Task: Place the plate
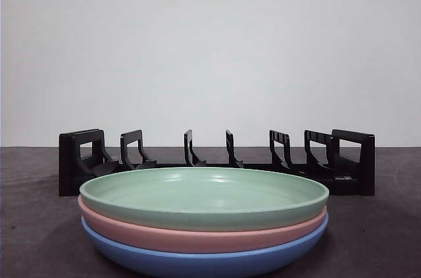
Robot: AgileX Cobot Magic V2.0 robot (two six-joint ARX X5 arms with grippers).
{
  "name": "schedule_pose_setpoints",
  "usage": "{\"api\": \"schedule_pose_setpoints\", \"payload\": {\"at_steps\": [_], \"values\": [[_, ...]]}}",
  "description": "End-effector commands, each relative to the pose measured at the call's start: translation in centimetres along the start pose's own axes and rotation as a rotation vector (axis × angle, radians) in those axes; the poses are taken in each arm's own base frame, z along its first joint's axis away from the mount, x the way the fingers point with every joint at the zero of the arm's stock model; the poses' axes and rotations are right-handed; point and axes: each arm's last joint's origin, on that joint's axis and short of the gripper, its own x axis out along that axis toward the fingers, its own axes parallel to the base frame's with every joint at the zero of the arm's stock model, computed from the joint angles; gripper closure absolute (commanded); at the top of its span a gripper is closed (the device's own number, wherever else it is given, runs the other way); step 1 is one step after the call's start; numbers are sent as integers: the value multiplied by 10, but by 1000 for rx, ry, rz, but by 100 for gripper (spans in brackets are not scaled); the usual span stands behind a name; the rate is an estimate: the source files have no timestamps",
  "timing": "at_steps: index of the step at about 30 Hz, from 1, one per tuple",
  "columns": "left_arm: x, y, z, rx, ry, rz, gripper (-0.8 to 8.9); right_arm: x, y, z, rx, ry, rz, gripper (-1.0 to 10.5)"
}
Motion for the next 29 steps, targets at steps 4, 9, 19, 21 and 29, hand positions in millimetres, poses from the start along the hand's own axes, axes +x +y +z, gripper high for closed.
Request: {"api": "schedule_pose_setpoints", "payload": {"at_steps": [4, 9, 19, 21, 29], "values": [[2, 1, -6, 0, 20, 5, 806, -7, -1, -19, 26, -38, -35, 928], [2, 1, -6, 1, 21, 5, 806, -7, -2, -25, 31, 25, -79, 928], [2, 1, -6, 1, 20, 5, 806, -7, -2, -22, 65, -8, -46, 928], [2, 1, -6, 1, 20, 5, 806, -7, -2, -21, 65, -18, -46, 928], [2, 1, -6, 1, 20, 5, 806, -7, -2, -21, 65, -19, -46, 928]]}}
